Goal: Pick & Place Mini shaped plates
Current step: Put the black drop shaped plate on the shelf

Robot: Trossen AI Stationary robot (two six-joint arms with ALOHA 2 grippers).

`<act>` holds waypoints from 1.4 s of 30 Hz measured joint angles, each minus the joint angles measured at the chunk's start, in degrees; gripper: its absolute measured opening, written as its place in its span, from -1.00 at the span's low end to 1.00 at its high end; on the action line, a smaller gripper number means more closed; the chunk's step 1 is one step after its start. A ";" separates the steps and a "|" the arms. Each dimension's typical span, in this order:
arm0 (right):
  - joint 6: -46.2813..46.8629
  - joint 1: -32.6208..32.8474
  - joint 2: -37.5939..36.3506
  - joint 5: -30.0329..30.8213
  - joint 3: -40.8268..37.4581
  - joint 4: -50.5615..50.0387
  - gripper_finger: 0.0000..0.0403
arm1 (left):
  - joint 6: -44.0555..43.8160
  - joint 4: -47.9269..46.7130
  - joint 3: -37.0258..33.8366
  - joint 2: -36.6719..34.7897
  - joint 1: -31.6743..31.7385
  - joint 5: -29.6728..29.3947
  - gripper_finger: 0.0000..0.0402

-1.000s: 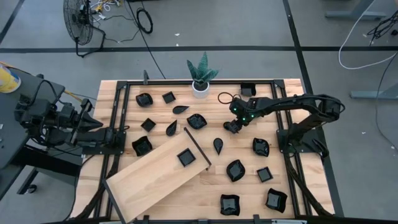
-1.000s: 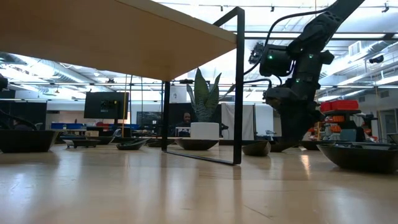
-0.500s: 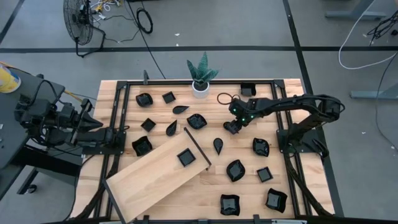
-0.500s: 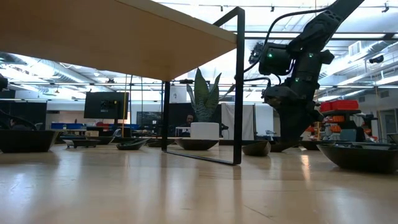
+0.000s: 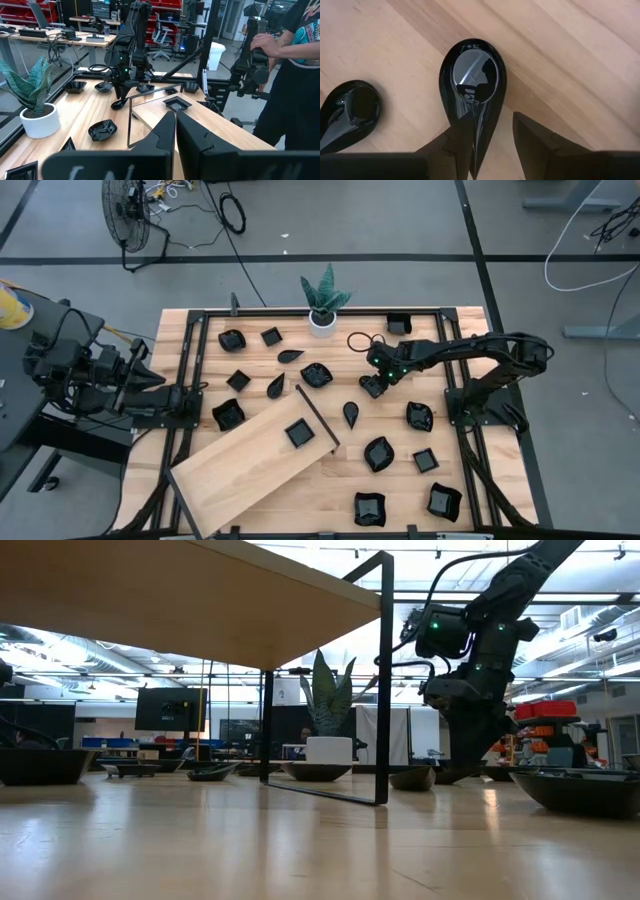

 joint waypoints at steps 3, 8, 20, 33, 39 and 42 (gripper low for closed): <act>0.25 0.45 0.00 0.12 -0.45 0.74 -0.30 | 0.00 0.01 0.00 0.00 0.02 0.00 -0.91; 2.48 1.49 0.00 0.20 -2.64 2.64 -0.30 | 0.00 0.00 0.00 0.00 0.01 0.00 -0.91; 3.54 1.72 0.02 1.43 -3.21 3.23 -0.30 | 0.00 -0.01 0.00 0.00 0.00 0.02 -0.91; 5.30 1.72 0.02 1.44 -3.21 3.72 -0.62 | 0.00 0.01 0.00 0.00 0.00 0.02 -0.91; 7.35 1.72 -0.01 1.32 -3.21 4.60 -0.83 | 0.00 0.00 0.00 0.00 0.01 0.01 -0.91; 7.42 1.74 -0.06 1.22 -3.21 5.01 -0.90 | 0.00 0.00 0.00 0.00 0.00 0.01 -0.91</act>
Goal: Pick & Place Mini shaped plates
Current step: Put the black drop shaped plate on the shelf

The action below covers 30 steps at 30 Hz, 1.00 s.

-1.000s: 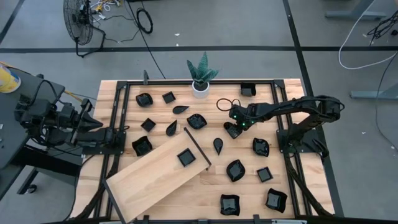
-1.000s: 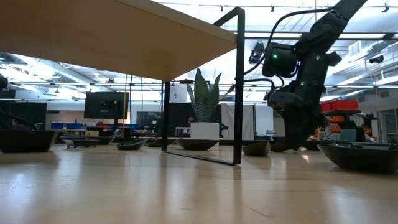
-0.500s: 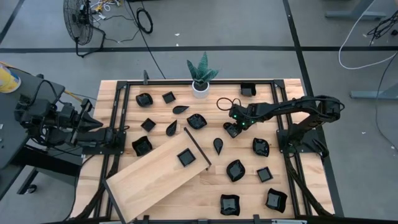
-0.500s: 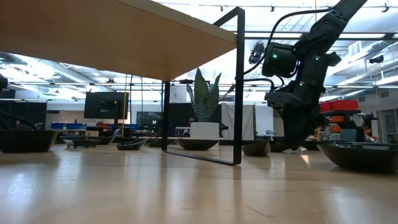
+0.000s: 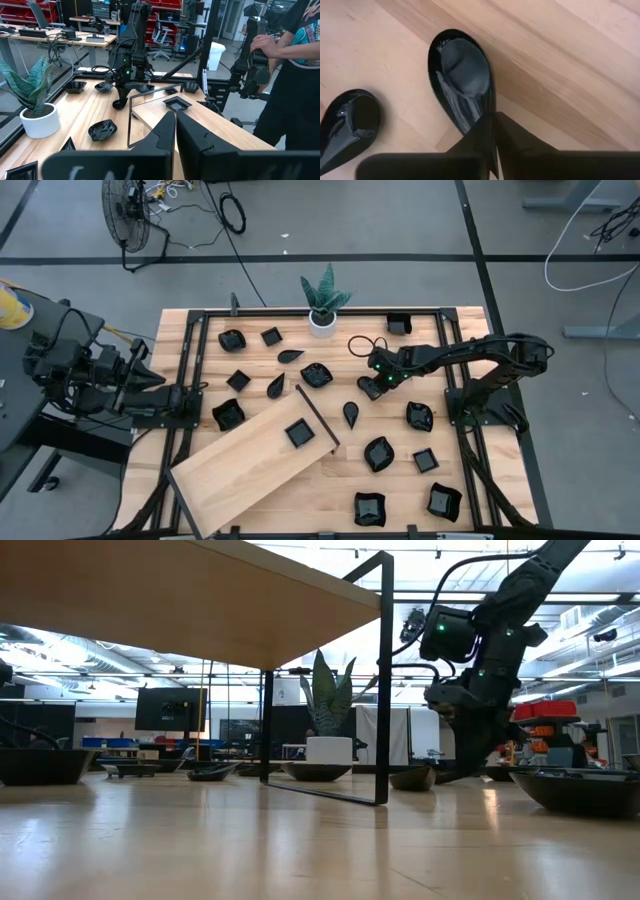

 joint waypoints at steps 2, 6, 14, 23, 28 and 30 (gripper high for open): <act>0.00 0.00 -0.31 0.00 0.00 -0.02 -0.94 | 0.00 0.01 0.00 0.00 0.00 0.00 -0.91; 0.45 0.00 -1.54 0.07 0.00 0.14 -0.98 | 0.00 0.00 0.00 0.00 0.01 0.00 -0.91; 3.19 0.00 -6.73 0.15 1.65 -1.88 -0.99 | 0.00 0.00 0.00 0.00 0.01 0.00 -0.91; 1.71 0.60 -9.19 0.22 13.77 -5.33 -1.00 | 0.00 0.01 0.00 0.00 0.01 0.00 -0.91; -2.18 2.29 -9.19 0.04 23.46 -8.02 -1.00 | 0.00 -0.01 0.00 0.00 0.00 -0.01 -0.91; -3.37 3.10 -9.19 -0.20 27.51 -9.25 -1.00 | 0.00 0.00 0.00 0.00 0.02 0.00 -0.91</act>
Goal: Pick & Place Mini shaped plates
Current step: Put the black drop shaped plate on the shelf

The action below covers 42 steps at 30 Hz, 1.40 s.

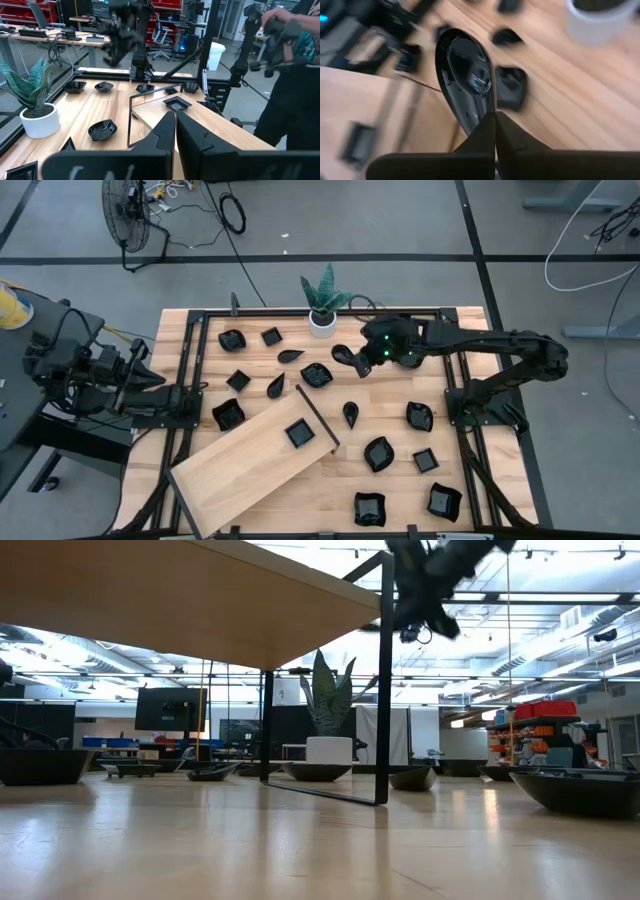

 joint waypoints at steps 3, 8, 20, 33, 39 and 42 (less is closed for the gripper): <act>-0.05 1.36 0.83 -0.59 6.18 -1.62 -1.00 | 0.00 -0.02 0.00 0.00 0.00 0.00 -0.91; 1.06 4.16 3.17 -0.64 14.87 -1.73 -1.00 | 0.00 0.00 0.00 0.00 0.00 0.00 -0.91; 16.85 15.75 11.14 -0.65 22.28 11.13 -1.00 | 0.00 -0.02 0.02 0.00 -0.02 0.02 -0.91; 38.54 26.92 18.25 -0.87 22.32 22.42 -1.00 | 0.00 -0.01 0.00 0.00 -0.01 -0.01 -0.91; 45.76 29.63 21.34 -1.04 22.32 24.80 -1.00 | 0.00 0.00 0.00 0.00 -0.01 -0.01 -0.91; 48.84 30.37 22.73 -1.07 22.32 25.98 -1.00 | 0.00 0.01 0.00 0.00 0.00 0.00 -0.91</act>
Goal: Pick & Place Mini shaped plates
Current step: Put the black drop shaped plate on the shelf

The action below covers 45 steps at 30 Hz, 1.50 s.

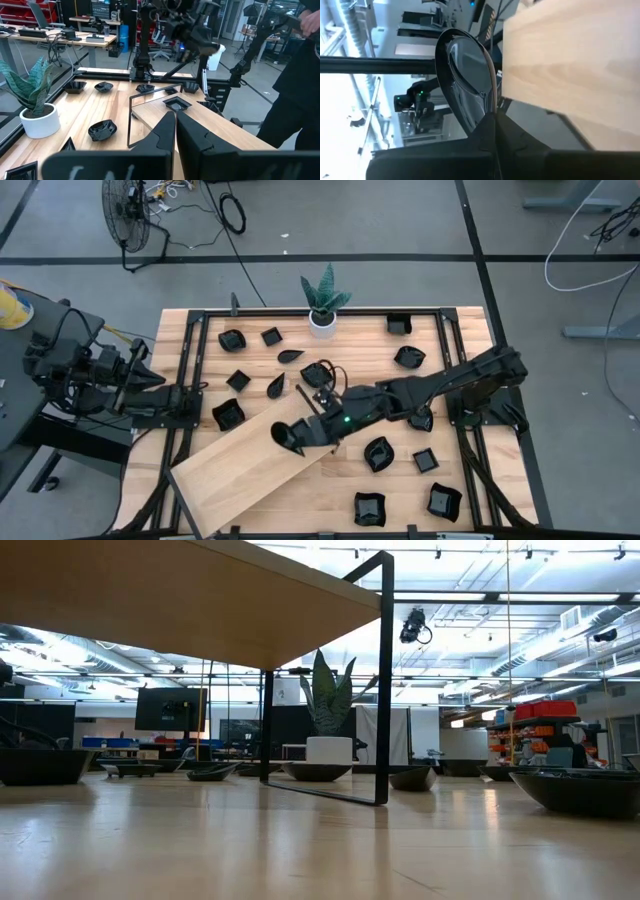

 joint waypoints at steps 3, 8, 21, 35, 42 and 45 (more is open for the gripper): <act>1.76 0.55 1.69 0.00 0.66 0.73 -1.00 | 0.00 0.00 0.00 0.00 -0.02 0.01 -0.91; -0.38 1.11 5.57 -0.01 8.10 -2.42 -1.00 | 0.00 -0.02 0.00 0.00 -0.01 -0.01 -0.91; 5.99 1.15 14.77 0.97 15.58 -7.96 -1.00 | 0.00 -0.02 0.00 0.00 -0.01 0.00 -0.91; 10.44 0.95 18.28 8.81 15.44 -14.09 -1.00 | 0.00 0.00 0.01 0.00 -0.02 0.02 -0.91; 11.79 1.13 18.28 9.22 14.68 -17.31 -1.00 | 0.00 -0.01 0.02 0.00 -0.01 0.01 -0.91; 12.62 1.15 18.30 8.98 14.67 -17.78 -1.00 | 0.00 -0.02 0.00 0.00 -0.02 0.02 -0.91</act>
